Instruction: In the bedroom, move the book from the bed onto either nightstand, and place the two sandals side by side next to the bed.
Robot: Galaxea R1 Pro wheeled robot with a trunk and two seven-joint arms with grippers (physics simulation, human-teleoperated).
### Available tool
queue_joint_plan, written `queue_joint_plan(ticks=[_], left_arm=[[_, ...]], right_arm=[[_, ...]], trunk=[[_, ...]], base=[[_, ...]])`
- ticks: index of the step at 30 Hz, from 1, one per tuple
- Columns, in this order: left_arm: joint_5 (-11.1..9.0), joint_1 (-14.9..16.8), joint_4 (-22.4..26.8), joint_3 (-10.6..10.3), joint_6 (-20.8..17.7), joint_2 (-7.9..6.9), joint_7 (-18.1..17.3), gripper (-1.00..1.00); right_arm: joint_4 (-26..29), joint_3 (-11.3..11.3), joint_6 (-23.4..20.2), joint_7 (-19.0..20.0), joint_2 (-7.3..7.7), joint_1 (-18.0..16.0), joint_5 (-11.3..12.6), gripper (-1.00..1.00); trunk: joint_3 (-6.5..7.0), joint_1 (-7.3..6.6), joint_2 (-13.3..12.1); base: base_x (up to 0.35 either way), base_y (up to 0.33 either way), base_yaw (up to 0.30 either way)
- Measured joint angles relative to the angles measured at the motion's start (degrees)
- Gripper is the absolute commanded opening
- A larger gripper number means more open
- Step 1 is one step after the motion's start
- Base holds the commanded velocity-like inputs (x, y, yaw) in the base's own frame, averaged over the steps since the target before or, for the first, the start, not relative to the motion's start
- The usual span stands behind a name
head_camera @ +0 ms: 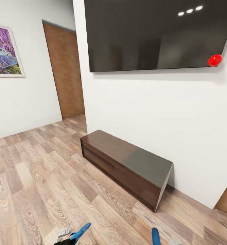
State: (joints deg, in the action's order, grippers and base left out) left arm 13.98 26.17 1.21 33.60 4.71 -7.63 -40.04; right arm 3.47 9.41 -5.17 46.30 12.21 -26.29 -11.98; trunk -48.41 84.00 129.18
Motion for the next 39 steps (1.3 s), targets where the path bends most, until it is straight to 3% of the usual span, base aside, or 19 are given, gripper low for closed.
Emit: queue_joint_plan(ticks=[39], left_arm=[[0.0,0.0,0.0,0.1,0.0,0.02,-0.1,-1.0]], right_arm=[[0.0,0.0,0.0,0.0,0.0,0.0,0.0,-1.0]], trunk=[[0.18,-0.21,-0.4]], base=[[0.0,0.0,0.293]])
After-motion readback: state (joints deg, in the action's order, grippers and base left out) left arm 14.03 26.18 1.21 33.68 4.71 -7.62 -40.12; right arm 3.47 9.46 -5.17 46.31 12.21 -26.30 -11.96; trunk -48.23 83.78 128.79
